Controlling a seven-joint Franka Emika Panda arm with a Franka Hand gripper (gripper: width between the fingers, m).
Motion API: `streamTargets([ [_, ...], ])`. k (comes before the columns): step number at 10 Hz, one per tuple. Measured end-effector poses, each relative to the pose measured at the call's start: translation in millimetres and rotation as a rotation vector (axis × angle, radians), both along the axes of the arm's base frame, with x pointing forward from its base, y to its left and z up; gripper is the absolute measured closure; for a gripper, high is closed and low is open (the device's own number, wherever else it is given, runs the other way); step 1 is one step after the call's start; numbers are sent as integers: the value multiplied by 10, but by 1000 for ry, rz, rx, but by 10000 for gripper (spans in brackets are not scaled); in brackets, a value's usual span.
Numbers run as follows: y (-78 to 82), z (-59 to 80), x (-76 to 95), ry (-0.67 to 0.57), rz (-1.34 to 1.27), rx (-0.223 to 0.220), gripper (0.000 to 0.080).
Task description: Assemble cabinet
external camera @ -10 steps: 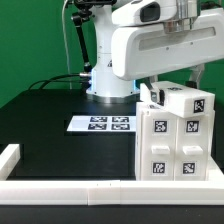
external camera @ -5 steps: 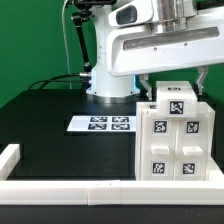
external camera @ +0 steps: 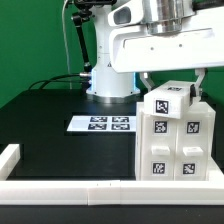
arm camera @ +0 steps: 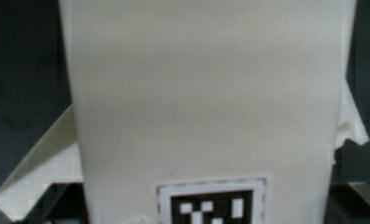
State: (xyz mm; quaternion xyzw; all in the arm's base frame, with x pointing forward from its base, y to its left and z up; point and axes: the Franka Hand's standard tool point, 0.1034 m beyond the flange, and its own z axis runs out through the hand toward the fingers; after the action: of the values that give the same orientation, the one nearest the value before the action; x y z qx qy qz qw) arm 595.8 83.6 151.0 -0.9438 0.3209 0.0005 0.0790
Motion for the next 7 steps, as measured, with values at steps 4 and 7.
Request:
streamTargets([
  [4, 11, -3, -38, 48, -422, 20, 245],
  [7, 1, -2, -17, 76, -741, 51, 245],
])
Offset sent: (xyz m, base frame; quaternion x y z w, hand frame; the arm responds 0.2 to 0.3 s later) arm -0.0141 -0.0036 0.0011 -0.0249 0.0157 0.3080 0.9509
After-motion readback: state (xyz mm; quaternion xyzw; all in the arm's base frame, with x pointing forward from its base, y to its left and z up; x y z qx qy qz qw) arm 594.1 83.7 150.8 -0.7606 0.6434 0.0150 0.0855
